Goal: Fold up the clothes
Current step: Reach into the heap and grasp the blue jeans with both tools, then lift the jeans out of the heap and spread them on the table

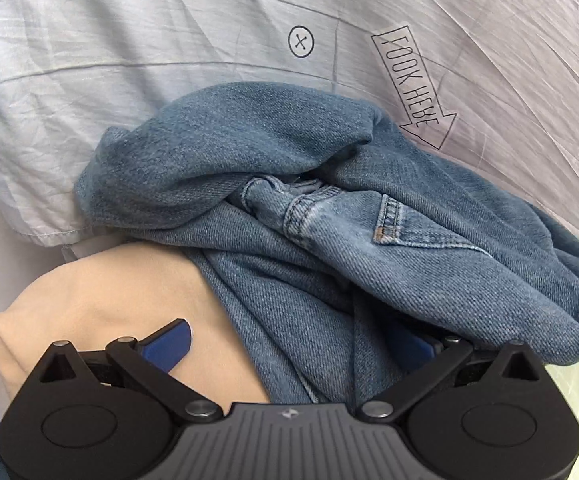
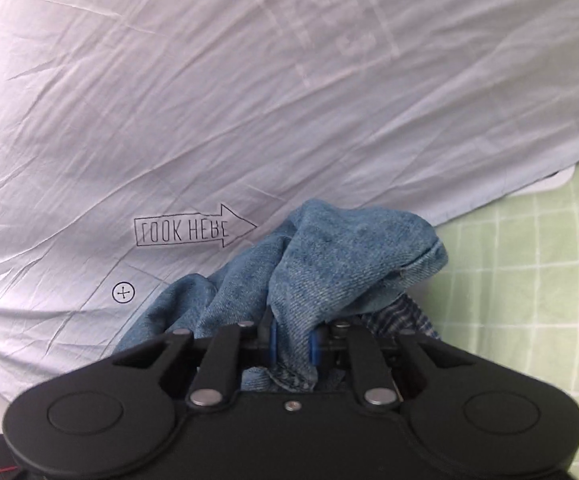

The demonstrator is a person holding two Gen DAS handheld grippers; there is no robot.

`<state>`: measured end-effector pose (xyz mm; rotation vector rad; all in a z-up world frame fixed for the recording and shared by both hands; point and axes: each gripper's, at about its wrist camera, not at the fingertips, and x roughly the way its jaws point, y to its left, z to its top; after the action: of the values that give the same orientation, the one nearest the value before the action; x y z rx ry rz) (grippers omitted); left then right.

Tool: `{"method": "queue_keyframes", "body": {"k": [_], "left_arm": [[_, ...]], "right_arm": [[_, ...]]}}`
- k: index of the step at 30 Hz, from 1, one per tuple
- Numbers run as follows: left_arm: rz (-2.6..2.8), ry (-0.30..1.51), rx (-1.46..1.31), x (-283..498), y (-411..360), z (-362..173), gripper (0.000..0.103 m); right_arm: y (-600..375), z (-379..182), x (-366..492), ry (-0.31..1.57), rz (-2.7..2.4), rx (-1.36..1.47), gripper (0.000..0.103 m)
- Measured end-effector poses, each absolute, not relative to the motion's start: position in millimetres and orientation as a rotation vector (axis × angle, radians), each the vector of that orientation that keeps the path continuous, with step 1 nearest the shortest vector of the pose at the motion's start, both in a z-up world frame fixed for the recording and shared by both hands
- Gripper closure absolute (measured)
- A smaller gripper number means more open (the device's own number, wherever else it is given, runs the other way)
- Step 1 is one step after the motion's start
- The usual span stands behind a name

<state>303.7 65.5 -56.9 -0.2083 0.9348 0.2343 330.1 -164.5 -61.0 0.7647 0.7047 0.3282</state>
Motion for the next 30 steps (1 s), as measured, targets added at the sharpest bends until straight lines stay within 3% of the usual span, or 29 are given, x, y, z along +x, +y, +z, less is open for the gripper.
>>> {"method": "queue_keyframes", "body": {"k": [11, 20, 30], "left_arm": [[-0.007, 0.945, -0.150, 217, -15, -38, 0.000], [-0.166, 1.071, -0.029, 123, -122, -72, 0.000], [-0.137, 1.125, -0.036, 25, -210, -82, 0.000]], "right_arm": [[-292, -5, 151, 0.490, 0.039, 0.540, 0.089], [-426, -55, -3, 0.540, -0.367, 0.549, 0.089], [-574, -46, -103, 0.530, -0.475, 0.563, 0.089]]}}
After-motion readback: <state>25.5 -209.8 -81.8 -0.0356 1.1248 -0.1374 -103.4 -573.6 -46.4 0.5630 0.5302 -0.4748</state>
